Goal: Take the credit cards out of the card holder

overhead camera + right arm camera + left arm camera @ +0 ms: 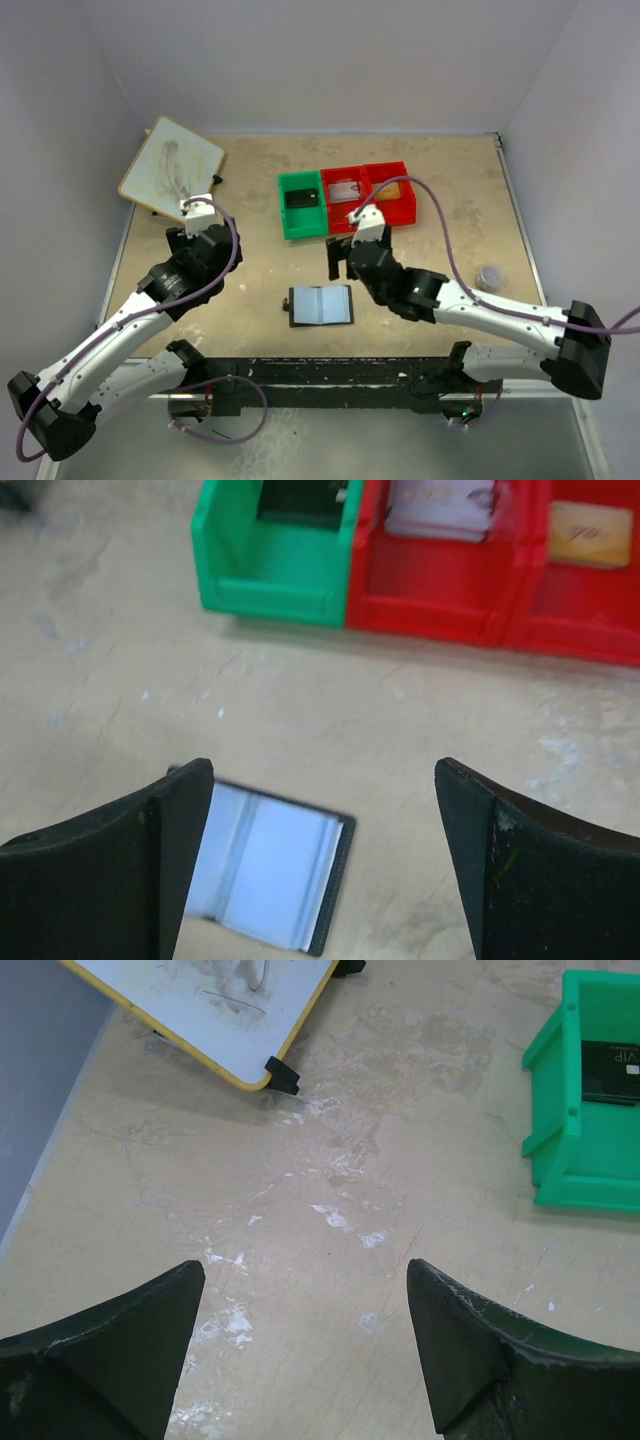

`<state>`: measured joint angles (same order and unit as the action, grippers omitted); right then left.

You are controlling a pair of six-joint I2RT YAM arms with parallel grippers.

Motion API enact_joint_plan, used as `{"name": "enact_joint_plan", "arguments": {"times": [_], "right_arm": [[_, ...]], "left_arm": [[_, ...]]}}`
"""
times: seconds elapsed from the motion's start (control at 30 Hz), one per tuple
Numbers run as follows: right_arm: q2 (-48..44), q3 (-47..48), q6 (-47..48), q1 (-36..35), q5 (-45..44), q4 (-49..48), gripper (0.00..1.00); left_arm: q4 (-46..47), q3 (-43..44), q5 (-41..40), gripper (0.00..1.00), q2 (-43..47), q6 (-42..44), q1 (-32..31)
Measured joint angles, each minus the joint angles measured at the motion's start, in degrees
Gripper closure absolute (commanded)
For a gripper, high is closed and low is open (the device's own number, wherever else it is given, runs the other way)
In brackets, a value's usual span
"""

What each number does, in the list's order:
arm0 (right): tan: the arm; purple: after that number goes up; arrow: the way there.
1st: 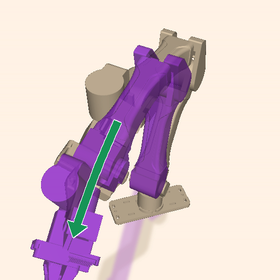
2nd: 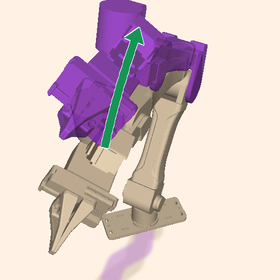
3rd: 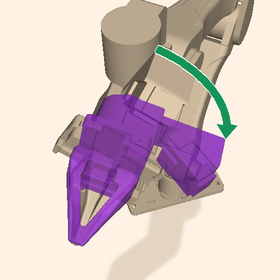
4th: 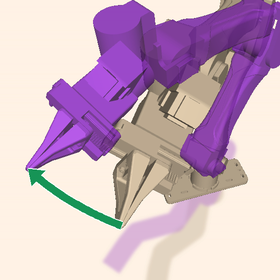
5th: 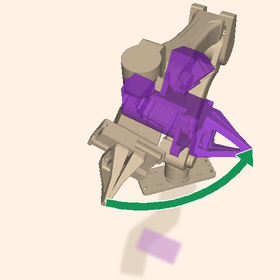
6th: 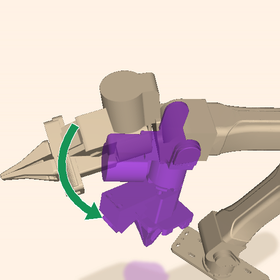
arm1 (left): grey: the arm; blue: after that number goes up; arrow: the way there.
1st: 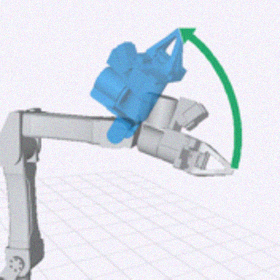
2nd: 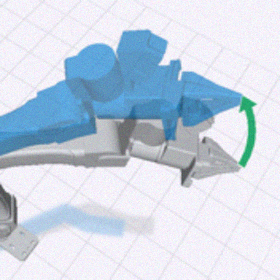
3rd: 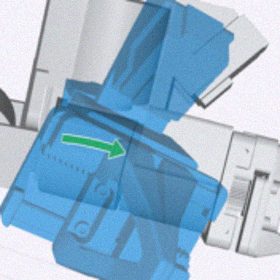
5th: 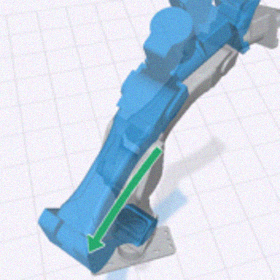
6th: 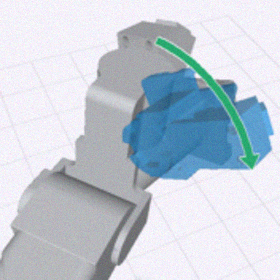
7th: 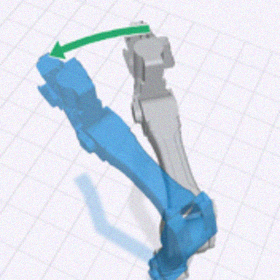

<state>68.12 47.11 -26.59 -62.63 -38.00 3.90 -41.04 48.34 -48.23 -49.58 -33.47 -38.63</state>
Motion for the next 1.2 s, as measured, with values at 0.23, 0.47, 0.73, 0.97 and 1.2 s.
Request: {"name": "enact_joint_plan", "arguments": {"times": [0.23, 0.47, 0.73, 0.97, 1.2], "right_arm": [[-11.50, -5.70, 3.72, 17.33, 4.20, -8.87, 0.00], [-16.92, -11.78, -1.36, 34.71, 11.50, -10.51, 0.00], [-21.70, -11.10, 1.62, 39.39, 19.91, -8.96, 0.00], [-23.26, 8.17, 11.21, 39.39, 20.33, -2.67, 0.00], [-25.35, 16.96, 17.03, 39.39, 17.68, -2.34, 0.00]], "left_arm": [[1.31, 0.00, -1.09, 0.20, 1.97, -0.96, 0.00], [1.42, 0.00, -1.29, 0.19, 1.49, -3.43, 0.00], [0.26, 2.08, -3.08, 0.19, 0.31, -5.46, 0.00], [-6.40, 16.00, -10.14, 0.19, -0.72, -8.09, 0.00], [-7.76, 27.71, -16.15, 0.19, 3.67, -6.12, 0.00]]}}
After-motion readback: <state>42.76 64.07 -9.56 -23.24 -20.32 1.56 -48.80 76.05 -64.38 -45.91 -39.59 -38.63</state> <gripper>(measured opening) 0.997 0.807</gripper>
